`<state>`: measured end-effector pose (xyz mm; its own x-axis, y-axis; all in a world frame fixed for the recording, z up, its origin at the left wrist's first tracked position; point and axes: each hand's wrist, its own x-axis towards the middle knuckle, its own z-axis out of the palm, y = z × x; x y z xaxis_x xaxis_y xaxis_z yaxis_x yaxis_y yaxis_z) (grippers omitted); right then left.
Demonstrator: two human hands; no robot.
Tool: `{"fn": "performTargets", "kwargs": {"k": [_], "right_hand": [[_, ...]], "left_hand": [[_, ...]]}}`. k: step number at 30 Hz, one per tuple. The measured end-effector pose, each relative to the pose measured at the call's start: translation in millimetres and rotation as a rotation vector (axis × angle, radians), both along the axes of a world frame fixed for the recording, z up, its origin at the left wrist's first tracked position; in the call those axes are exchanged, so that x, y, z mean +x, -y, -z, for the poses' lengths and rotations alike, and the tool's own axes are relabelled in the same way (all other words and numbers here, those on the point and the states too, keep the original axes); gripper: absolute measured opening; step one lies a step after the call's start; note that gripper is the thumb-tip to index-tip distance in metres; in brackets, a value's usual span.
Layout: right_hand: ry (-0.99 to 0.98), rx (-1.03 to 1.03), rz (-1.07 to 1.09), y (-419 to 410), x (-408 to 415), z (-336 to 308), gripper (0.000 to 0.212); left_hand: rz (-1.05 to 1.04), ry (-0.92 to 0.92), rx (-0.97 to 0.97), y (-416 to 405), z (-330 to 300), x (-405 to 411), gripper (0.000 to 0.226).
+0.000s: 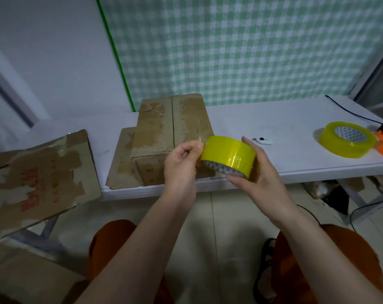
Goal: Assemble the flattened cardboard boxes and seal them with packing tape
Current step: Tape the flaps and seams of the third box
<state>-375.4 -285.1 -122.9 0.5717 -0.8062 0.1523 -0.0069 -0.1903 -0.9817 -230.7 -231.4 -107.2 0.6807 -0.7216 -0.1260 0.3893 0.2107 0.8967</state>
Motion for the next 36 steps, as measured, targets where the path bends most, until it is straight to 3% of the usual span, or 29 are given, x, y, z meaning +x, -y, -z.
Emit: {"fn": "performTargets", "kwargs": {"k": [5,9,11,14,20,22,24,26,30,34,36], "right_hand": [[0.144,0.036,0.473,4,24,2,0.05],[0.27,0.334,0.338,3,36,-2,0.02],[0.276,0.357,0.244,-4,41,-4,0.023],[0.199,0.213,0.254,-5,43,-2,0.034],[-0.081,-0.135,0.415,4,39,10,0.066],[-0.001,0.015,0.426,1,47,11,0.062],[0.112,0.218,0.407,-2,57,14,0.043],[0.142,0.271,0.384,-7,65,16,0.036],[0.106,0.196,0.211,-15,71,13,0.034],[-0.269,-0.291,0.331,7,57,16,0.05],[-0.298,-0.336,0.378,15,53,20,0.05]], "left_hand": [[0.211,-0.091,0.03,-12,-4,2,0.007],[0.184,-0.147,0.095,-21,-7,9,0.005],[0.091,-0.08,0.107,-26,-5,11,0.001],[-0.025,0.099,0.155,-33,1,15,0.008],[-0.159,0.137,0.162,-51,10,33,0.006],[-0.189,0.126,0.175,-56,13,37,0.002],[-0.207,0.117,0.184,-59,14,42,0.008],[-0.208,0.137,0.196,-62,16,48,0.01],[-0.275,0.219,0.235,-70,18,58,0.008],[-0.367,0.246,0.253,-77,15,74,0.012],[-0.38,0.243,0.274,-80,14,84,0.012]]}}
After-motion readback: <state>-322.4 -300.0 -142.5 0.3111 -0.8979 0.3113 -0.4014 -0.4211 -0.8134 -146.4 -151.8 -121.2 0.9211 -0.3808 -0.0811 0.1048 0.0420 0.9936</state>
